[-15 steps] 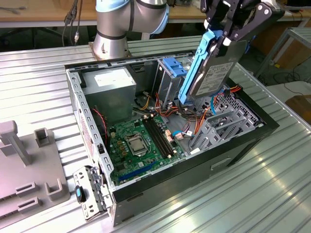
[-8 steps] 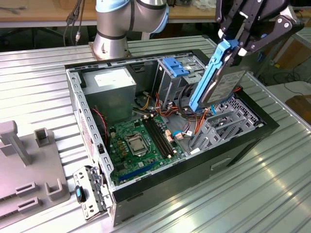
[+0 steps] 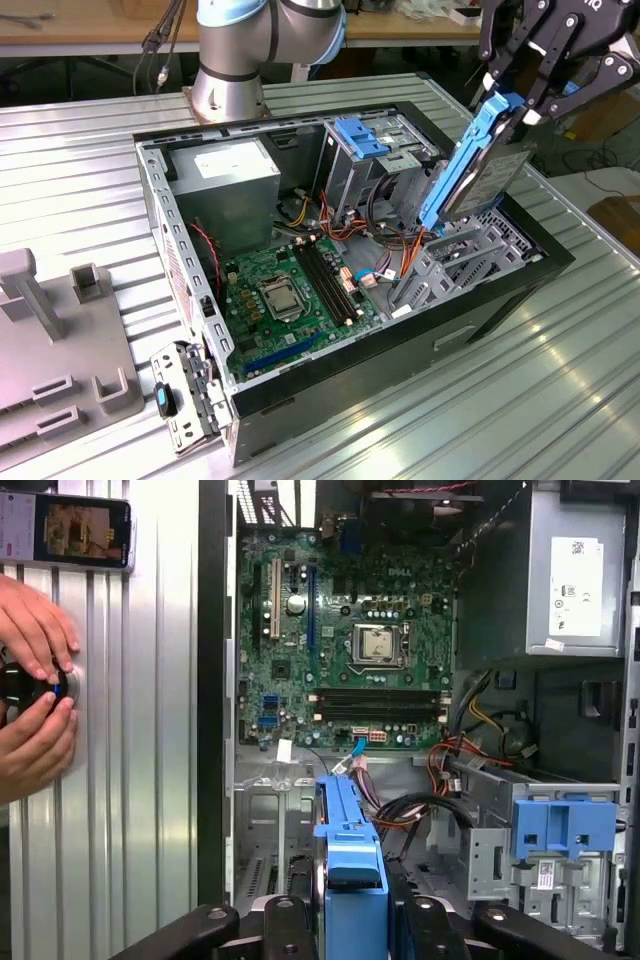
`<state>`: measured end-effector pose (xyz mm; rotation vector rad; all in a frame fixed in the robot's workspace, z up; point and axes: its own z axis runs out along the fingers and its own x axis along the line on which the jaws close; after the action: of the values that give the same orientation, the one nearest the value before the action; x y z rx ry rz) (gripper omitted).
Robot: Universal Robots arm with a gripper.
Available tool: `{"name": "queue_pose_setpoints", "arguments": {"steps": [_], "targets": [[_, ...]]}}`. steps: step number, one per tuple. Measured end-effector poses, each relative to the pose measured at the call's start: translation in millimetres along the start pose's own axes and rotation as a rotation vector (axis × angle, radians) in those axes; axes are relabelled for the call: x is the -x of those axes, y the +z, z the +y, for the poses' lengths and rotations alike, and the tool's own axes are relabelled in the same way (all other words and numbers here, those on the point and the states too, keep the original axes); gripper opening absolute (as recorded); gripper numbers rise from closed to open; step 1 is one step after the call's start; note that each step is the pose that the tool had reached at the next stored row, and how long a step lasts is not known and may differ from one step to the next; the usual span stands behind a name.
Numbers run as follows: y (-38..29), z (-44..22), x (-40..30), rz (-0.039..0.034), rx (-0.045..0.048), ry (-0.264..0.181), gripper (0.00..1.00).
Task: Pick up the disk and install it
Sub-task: 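Insert the disk into the insertion slot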
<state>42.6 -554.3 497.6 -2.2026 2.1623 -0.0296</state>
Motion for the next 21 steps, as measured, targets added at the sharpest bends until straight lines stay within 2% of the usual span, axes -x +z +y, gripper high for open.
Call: {"name": "queue_pose_setpoints", "arguments": {"steps": [3, 5, 10, 15, 21], "targets": [[3.8, -1.0, -8.2, 0.0, 0.0, 0.0, 0.37], [8.8, -4.9, -11.8, -0.0001, 0.0, 0.0, 0.37], [20.5, -17.7, -12.7, 0.0006, -0.0003, 0.013, 0.37], [28.1, -18.1, -12.9, 0.0008, -0.0004, 0.017, 0.37], [31.6, -17.9, -14.0, 0.0018, -0.0007, 0.029, 0.37]]}}
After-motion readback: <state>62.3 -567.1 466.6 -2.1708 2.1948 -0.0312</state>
